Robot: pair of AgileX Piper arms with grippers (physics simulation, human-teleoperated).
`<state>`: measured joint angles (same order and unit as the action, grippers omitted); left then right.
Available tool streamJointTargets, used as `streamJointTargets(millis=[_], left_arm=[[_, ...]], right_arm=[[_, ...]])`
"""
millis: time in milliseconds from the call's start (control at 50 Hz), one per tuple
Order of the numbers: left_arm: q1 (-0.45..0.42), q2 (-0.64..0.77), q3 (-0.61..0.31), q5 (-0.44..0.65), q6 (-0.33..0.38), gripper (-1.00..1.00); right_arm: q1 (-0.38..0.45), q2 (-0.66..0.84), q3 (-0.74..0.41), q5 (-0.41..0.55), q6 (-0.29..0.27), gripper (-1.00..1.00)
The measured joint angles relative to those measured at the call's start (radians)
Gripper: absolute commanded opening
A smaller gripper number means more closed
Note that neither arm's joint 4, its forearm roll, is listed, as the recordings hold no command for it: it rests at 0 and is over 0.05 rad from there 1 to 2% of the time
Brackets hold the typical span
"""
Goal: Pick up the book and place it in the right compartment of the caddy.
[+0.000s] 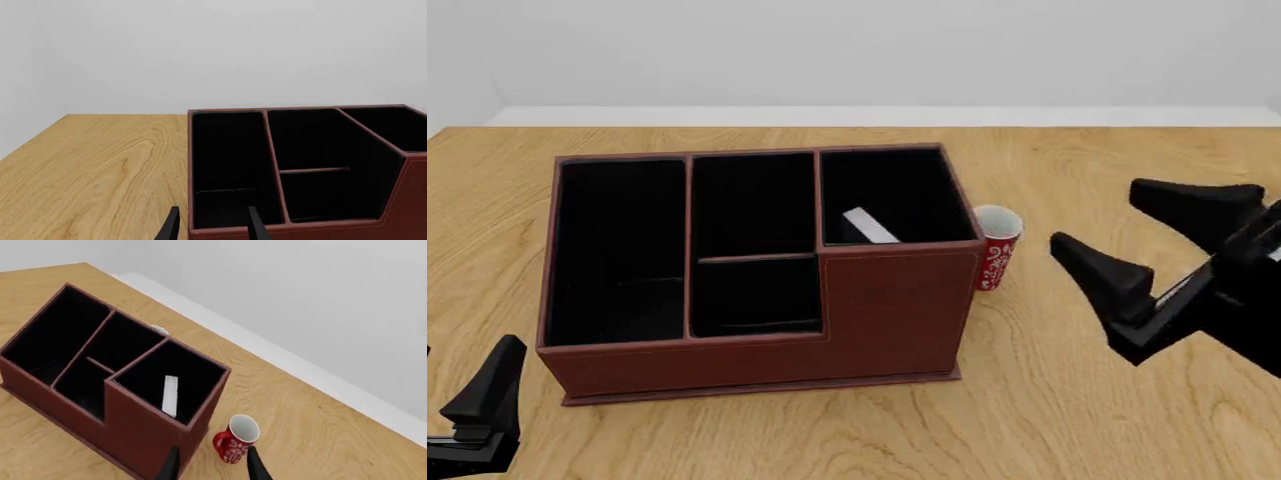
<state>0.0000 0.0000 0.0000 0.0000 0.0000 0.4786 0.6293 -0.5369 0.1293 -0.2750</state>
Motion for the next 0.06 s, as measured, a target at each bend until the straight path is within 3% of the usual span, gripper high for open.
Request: streamJointTargets(millis=[60], left_arm=[[0.000, 0.000, 0.000, 0.000, 0.000, 1.00]], right_arm=[[-0.022, -0.083, 0.061, -0.012, -0.002, 1.00]])
